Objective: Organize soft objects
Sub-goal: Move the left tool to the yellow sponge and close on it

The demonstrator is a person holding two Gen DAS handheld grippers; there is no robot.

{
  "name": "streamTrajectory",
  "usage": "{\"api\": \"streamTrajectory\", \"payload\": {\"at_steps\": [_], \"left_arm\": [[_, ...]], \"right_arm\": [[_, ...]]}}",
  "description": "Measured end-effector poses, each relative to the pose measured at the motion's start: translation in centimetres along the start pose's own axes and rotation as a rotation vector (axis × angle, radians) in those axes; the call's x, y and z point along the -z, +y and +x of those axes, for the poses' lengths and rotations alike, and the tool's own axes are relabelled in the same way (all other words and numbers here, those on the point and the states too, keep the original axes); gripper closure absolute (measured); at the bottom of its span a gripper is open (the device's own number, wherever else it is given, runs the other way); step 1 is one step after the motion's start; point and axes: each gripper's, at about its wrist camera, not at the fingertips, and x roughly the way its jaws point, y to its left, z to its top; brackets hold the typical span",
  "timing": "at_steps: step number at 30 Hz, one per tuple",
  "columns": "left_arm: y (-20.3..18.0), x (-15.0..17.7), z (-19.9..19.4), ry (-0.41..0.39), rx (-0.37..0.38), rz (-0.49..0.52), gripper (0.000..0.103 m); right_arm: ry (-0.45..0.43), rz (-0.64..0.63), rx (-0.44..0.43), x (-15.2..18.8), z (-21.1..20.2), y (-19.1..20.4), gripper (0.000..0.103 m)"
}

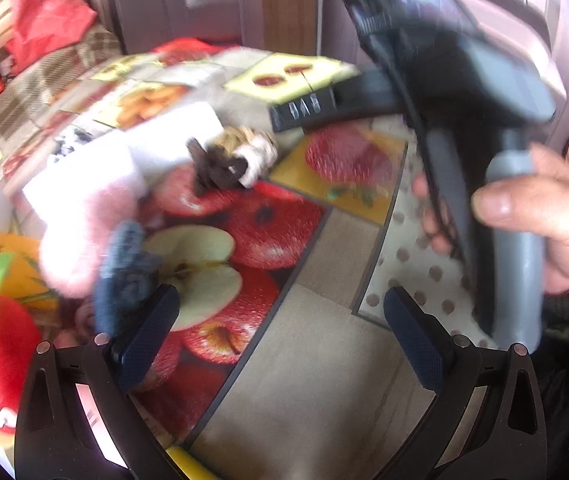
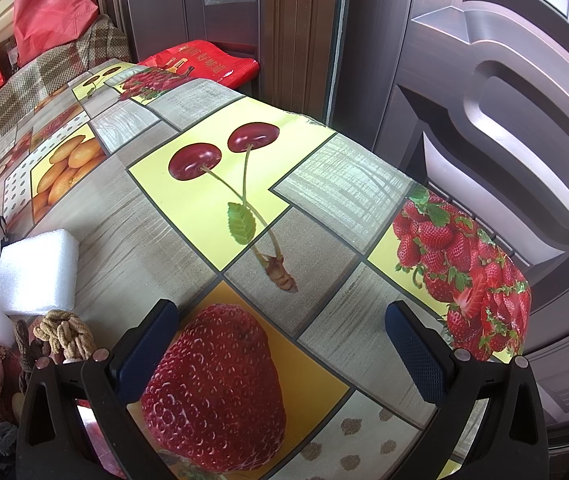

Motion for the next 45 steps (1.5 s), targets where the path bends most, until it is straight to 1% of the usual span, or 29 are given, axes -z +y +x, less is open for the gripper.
{"api": "streamTrajectory", "payload": {"at_steps": [2, 4, 6, 8, 10, 11, 12, 13, 14, 15, 16, 17, 18, 19, 20, 21, 24, 26, 28, 29, 30, 31, 32, 33, 34, 36, 41, 43, 45], "left_arm": [[0.8, 0.2, -2.5, -0.098, 0.019, -0.053, 0.001], [2.1, 0.5, -5.8, -0.204, 0.000, -0.108, 0.001], [3.7, 1.2, -9.2, -0.309, -0.056, -0.176, 0.000], [6.2, 2.4, -13.3, -0.419, -0.146, -0.273, 0.000], [8.2, 3.9, -16.7, -0.495, -0.217, -0.345, 0.000], [9.0, 4.6, -18.2, -0.528, -0.249, -0.367, 0.000], [9.8, 5.5, -19.9, -0.563, -0.296, -0.383, 0.000], [10.3, 6.1, -21.0, -0.582, -0.331, -0.386, 0.000], [10.8, 6.7, -22.0, -0.596, -0.362, -0.385, 0.000], [11.3, 7.1, -23.0, -0.605, -0.382, -0.374, 0.000], [11.4, 7.4, -23.5, -0.602, -0.385, -0.361, 0.000], [11.6, 7.5, -23.8, -0.594, -0.382, -0.345, 0.000], [11.6, 7.6, -23.9, -0.571, -0.362, -0.320, 0.000], [11.2, 7.5, -23.2, -0.542, -0.336, -0.299, 0.000], [10.9, 7.6, -22.6, -0.511, -0.303, -0.278, 0.000], [10.4, 7.7, -21.1, -0.459, -0.247, -0.254, 0.000], [8.5, 8.4, -17.2, -0.317, -0.128, -0.212, 0.000], [7.2, 9.1, -14.8, -0.238, -0.074, -0.193, 0.001], [6.7, 9.6, -12.3, -0.160, -0.018, -0.192, 0.002], [6.5, 9.7, -11.4, -0.127, -0.006, -0.193, 0.004], [6.5, 9.9, -10.2, -0.087, 0.001, -0.193, 0.007], [6.6, 10.1, -9.4, -0.059, 0.005, -0.194, 0.007], [6.7, 10.2, -8.8, -0.034, 0.012, -0.198, 0.007], [6.7, 10.4, -8.3, -0.020, 0.019, -0.203, 0.007], [6.9, 10.5, -7.9, -0.004, 0.026, -0.210, 0.008], [6.7, 10.5, -7.3, 0.018, 0.033, -0.208, 0.009], [5.8, 9.5, -6.4, 0.054, 0.033, -0.155, 0.009], [5.4, 9.1, -5.9, 0.068, 0.021, -0.132, 0.009], [5.2, 8.5, -5.5, 0.077, 0.027, -0.118, 0.010]], "right_arm": [[-0.001, -0.011, -0.013, 0.0, -0.1, 0.0, 0.000], [-0.005, -0.058, -0.048, -0.1, -0.1, -0.1, 0.000], [-0.019, -0.062, -0.082, -0.1, -0.3, -0.5, 0.000], [-0.060, -0.023, -0.160, -0.2, -1.3, -1.8, 0.000], [-0.169, 0.002, -0.216, -0.2, -3.5, -3.1, 0.000], [-0.246, 0.002, -0.239, -0.1, -4.9, -3.6, 0.000], [-0.334, -0.003, -0.268, -0.1, -6.5, -4.2, 0.000], [-0.427, -0.013, -0.308, 0.1, -8.2, -4.7, 0.000], [-0.495, -0.027, -0.350, 0.1, -9.5, -5.3, 0.000], [-0.567, -0.053, -0.414, 0.2, -11.1, -5.8, 0.000], [-0.590, -0.074, -0.454, -0.2, -11.8, -6.0, 0.000], [-0.592, -0.100, -0.487, -0.6, -12.5, -5.9, 0.000], [-0.584, -0.146, -0.526, -1.2, -13.3, -5.6, 0.000], [-0.581, -0.179, -0.553, -1.4, -13.9, -5.4, 0.000], [-0.583, -0.214, -0.579, -1.6, -14.5, -5.1, 0.000], [-0.586, -0.256, -0.599, -1.7, -15.1, -4.7, 0.000], [-0.566, -0.368, -0.622, -0.7, -15.6, -3.3, 0.000], [-0.502, -0.427, -0.627, 0.2, -14.2, -1.6, 0.000], [-0.398, -0.484, -0.612, 1.0, -11.8, 0.3, 0.000], [-0.349, -0.507, -0.615, 1.4, -10.8, 1.1, 0.004], [-0.291, -0.531, -0.625, 1.7, -9.5, 1.9, 0.011], [-0.233, -0.553, -0.637, 2.0, -8.5, 2.6, 0.016], [-0.192, -0.568, -0.647, 2.4, -8.0, 2.9, 0.025], [-0.160, -0.585, -0.651, 2.6, -7.2, 3.4, 0.029], [-0.144, -0.606, -0.642, 2.8, -6.6, 4.0, 0.029], [-0.140, -0.629, -0.624, 3.1, -6.4, 4.3, 0.029], [-0.090, -0.673, -0.599, 3.0, -4.7, 6.6, 0.029], [-0.071, -0.679, -0.583, 3.1, -4.0, 7.0, 0.029], [-0.045, -0.679, -0.575, 3.1, -3.3, 7.4, 0.029]]}}
